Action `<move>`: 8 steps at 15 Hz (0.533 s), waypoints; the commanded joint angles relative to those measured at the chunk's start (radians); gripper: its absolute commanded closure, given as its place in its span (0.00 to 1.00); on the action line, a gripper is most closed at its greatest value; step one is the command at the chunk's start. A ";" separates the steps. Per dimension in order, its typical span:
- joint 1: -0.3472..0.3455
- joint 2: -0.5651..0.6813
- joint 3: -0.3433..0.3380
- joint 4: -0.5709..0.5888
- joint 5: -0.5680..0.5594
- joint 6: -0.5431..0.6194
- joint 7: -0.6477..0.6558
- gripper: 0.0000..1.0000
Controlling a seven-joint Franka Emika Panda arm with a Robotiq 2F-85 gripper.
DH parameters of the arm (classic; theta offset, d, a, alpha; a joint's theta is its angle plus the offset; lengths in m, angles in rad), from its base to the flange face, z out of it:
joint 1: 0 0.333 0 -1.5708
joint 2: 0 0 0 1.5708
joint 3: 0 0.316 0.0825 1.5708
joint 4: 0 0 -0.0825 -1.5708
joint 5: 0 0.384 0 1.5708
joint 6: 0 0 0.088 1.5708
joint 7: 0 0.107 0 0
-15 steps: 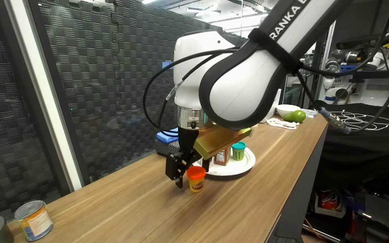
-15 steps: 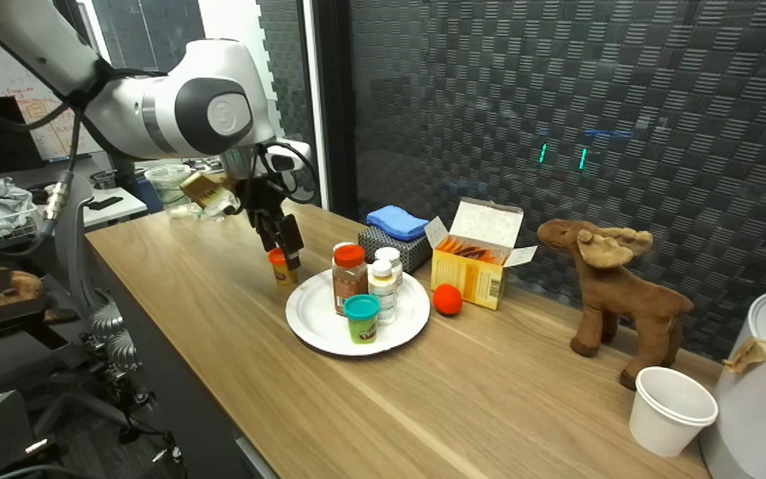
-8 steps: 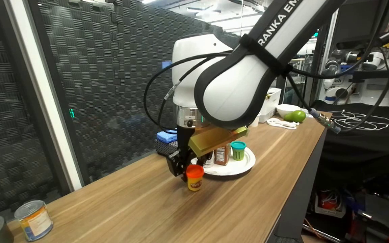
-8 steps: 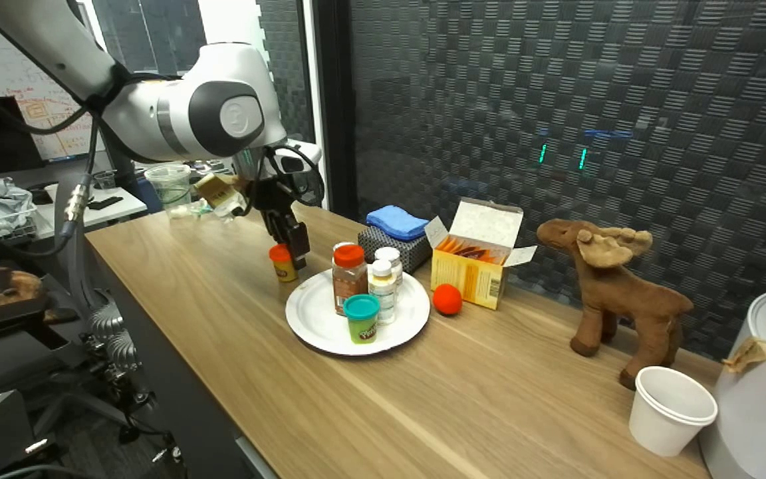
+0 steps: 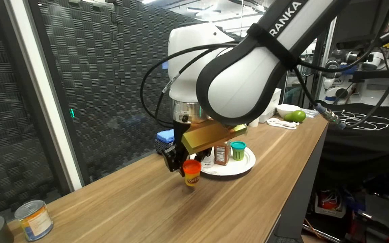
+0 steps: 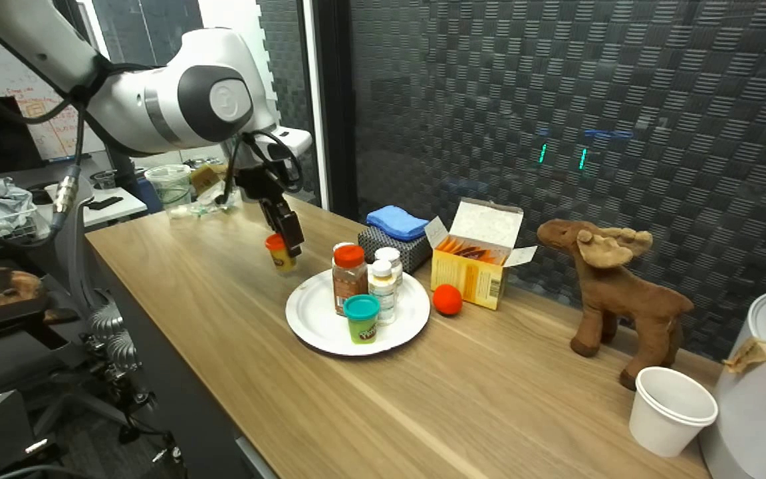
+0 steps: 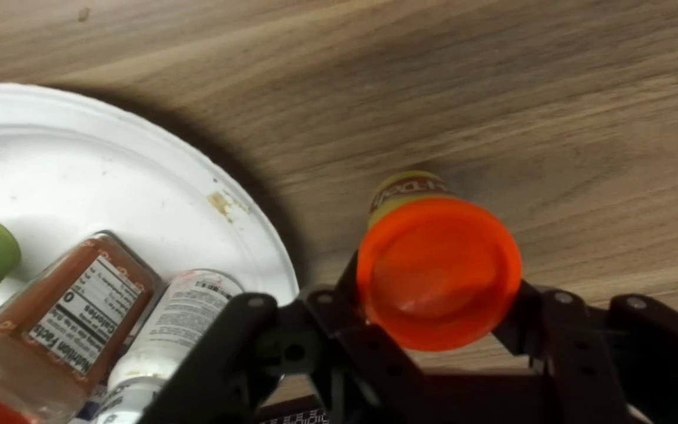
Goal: Pick the bottles and a red object and put them on the plate
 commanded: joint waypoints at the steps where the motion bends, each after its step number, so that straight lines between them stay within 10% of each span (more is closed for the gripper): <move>1: 0.036 -0.091 -0.039 -0.072 -0.094 -0.025 0.111 0.80; 8: -0.027 -0.142 -0.061 -0.162 -0.208 0.013 0.311 0.80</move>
